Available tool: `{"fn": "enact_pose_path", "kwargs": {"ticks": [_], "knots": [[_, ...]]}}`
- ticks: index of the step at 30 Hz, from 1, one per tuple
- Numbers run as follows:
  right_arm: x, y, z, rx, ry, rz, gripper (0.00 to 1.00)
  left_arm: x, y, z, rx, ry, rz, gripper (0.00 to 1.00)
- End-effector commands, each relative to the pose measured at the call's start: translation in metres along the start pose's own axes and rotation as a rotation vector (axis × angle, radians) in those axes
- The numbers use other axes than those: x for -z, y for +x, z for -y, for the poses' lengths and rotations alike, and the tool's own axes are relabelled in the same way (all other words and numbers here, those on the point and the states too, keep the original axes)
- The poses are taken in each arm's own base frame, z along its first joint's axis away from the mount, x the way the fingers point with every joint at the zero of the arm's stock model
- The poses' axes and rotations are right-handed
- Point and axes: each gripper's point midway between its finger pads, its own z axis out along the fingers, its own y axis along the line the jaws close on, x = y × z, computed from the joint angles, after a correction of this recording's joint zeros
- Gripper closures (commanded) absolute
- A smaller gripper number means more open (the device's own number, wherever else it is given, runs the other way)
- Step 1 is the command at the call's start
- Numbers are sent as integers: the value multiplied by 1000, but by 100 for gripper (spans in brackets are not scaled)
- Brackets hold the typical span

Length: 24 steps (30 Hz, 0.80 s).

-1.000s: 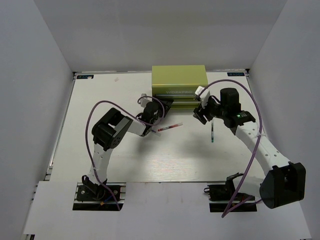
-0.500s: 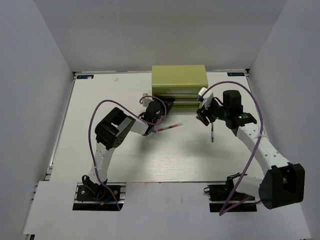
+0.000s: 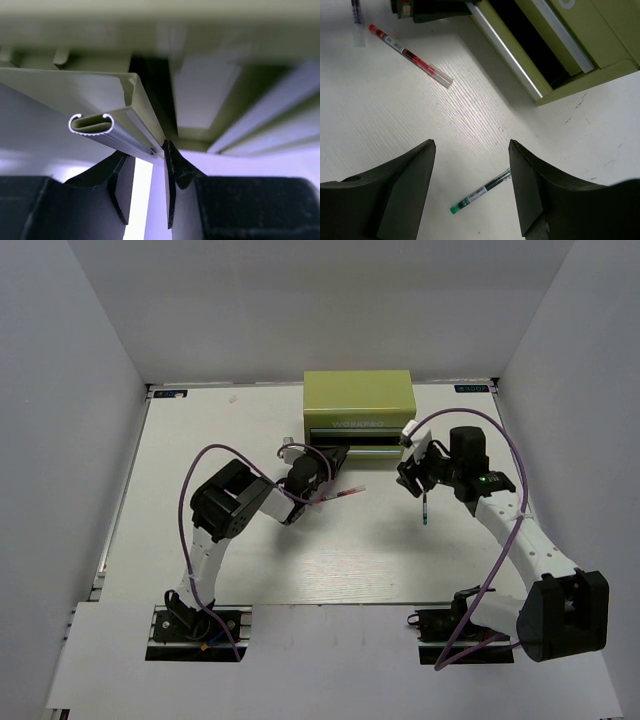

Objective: Sort the stationery into containers
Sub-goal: Open the drawer in the storage box.

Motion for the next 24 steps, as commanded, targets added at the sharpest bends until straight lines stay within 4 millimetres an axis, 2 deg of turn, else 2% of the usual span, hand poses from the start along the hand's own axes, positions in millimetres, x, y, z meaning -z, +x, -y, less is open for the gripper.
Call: {"fn": "enact_pose_path", "kwargs": {"ticks": [1, 2, 4, 5, 7, 8, 11, 13, 14, 15, 17, 19, 21, 22, 23, 24], "knots": [[2, -2, 5, -19, 27, 20, 33, 18, 2, 4, -51, -9, -1, 79], [2, -1, 6, -31, 30, 16, 31, 18, 2, 6, -49, 1, 0, 79], [1, 2, 9, -56, 47, 2, 27, 26, 7, -1, -46, -19, -12, 79], [1, 6, 11, -78, 56, -11, 10, 28, 12, 4, -45, -7, -22, 79], [0, 14, 16, -128, 91, -42, 10, 33, 11, -4, -49, -22, -23, 79], [-1, 17, 16, -152, 95, -51, 10, 35, 15, 4, -45, -2, -31, 79], [0, 28, 21, -224, 119, -83, 10, 39, 16, 1, -48, -10, -40, 72], [2, 32, 22, -261, 114, -86, 10, 40, 15, 7, -45, 0, -40, 60], [1, 34, 19, -298, 109, -89, 15, 41, 17, 12, -43, 9, -48, 55], [0, 38, 18, -315, 107, -93, 20, 42, 16, 15, -43, 9, -49, 42], [-1, 44, 18, -368, 116, -111, 32, 44, 16, 13, -45, -1, -49, 33], [0, 53, 19, -401, 141, -136, 35, 45, 15, 20, -42, 11, -48, 25], [-3, 65, 20, -436, 156, -180, 37, 50, 16, 29, -47, 28, -58, 23], [-3, 69, 22, -450, 178, -197, 37, 51, 15, 22, -61, 11, -59, 23], [-4, 77, 23, -475, 187, -228, 37, 53, 16, 30, -57, 26, -67, 22], [-6, 82, 23, -490, 191, -245, 37, 55, 18, 25, -60, 16, -80, 22]]}}
